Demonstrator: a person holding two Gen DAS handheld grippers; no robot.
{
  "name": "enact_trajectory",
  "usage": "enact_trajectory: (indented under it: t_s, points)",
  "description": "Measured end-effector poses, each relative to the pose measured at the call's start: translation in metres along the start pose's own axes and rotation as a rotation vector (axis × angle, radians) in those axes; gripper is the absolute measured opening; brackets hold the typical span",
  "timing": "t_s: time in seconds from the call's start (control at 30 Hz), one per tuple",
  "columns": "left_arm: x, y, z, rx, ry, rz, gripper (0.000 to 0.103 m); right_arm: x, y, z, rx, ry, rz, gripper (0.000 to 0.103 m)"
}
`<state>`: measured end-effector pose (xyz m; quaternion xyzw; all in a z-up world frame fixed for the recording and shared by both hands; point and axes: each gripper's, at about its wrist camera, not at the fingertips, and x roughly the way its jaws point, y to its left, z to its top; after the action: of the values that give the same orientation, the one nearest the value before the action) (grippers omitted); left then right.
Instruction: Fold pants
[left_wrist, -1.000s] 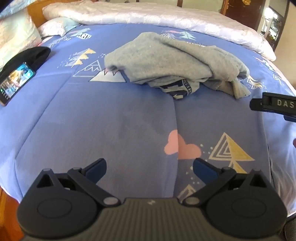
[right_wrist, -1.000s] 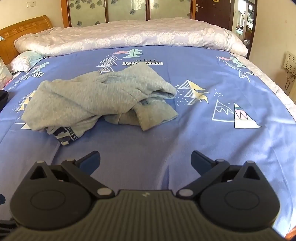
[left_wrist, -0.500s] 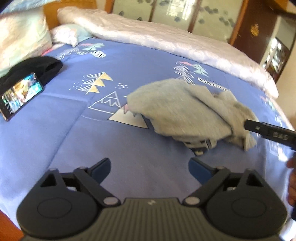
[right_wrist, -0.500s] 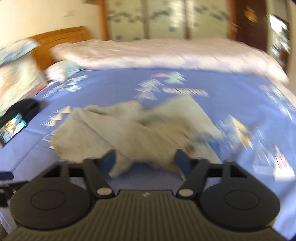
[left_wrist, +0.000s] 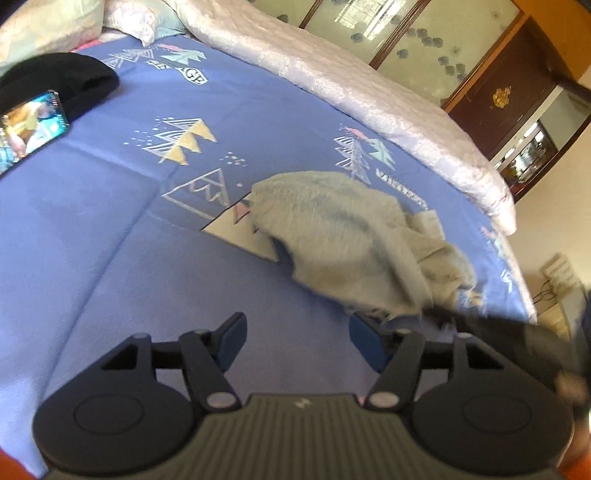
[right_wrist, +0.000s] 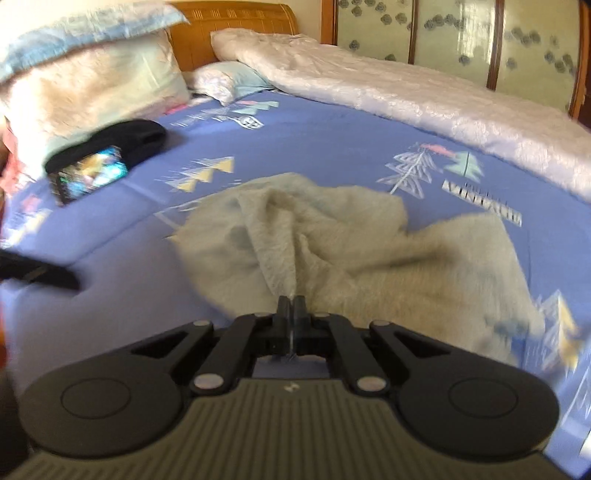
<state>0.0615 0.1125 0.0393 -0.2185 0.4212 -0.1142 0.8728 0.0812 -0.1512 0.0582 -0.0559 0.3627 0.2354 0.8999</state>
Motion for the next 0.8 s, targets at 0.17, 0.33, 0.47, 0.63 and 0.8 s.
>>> enact_trajectory:
  t_s: [0.17,0.33,0.47,0.63,0.8]
  points:
    - [0.032,-0.024,0.006,-0.023,0.076,-0.12,0.085,-0.054,0.022,-0.033,0.068,-0.01,0.094,0.003]
    - [0.071,-0.054,-0.013,0.053,0.161,-0.11,0.003,-0.077,0.041,-0.052,0.19,-0.009,0.278,0.002]
    - [0.067,-0.045,-0.029,0.045,0.145,-0.071,0.002,-0.081,0.04,-0.045,0.159,-0.061,0.163,0.003]
    - [0.034,-0.03,-0.029,0.071,0.111,-0.068,0.006,-0.053,-0.04,-0.016,0.412,-0.188,-0.036,0.065]
    - [0.019,-0.006,-0.007,0.013,0.054,0.003,0.027,0.024,-0.077,0.012,0.221,-0.123,-0.287,0.083]
